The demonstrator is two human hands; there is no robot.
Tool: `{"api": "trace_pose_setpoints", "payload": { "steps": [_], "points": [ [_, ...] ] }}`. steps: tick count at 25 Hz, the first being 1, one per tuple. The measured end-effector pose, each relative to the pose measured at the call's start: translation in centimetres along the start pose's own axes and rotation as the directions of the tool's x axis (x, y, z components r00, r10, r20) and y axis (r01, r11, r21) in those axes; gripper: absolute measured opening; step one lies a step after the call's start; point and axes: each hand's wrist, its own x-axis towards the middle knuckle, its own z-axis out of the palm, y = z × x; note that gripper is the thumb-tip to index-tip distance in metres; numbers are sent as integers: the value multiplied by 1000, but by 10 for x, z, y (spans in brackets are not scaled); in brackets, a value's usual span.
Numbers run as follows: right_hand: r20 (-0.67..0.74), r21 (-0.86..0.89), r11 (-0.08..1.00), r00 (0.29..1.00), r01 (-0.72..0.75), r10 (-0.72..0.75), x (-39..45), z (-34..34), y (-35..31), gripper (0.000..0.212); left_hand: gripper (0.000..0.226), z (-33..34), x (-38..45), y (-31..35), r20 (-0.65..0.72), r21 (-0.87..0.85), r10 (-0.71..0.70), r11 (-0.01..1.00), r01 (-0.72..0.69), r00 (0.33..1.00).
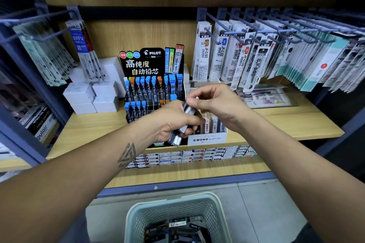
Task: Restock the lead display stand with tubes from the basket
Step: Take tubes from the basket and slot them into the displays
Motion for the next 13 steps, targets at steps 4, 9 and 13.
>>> {"api": "trace_pose_setpoints", "payload": {
  "steps": [4,9,13],
  "points": [
    [-91,136,990,994,-42,55,3,-17,-5,21,12,-5,-1,0,7,8,-28,1000,28,1000],
    [-128,123,992,992,-6,22,5,-34,-1,23,9,-18,1,6,-57,-250,-34,968,19,998],
    [-151,15,1000,989,9,-7,5,-37,6,23,13,-21,0,12,-113,-397,9,916,-54,994]
  ]
}}
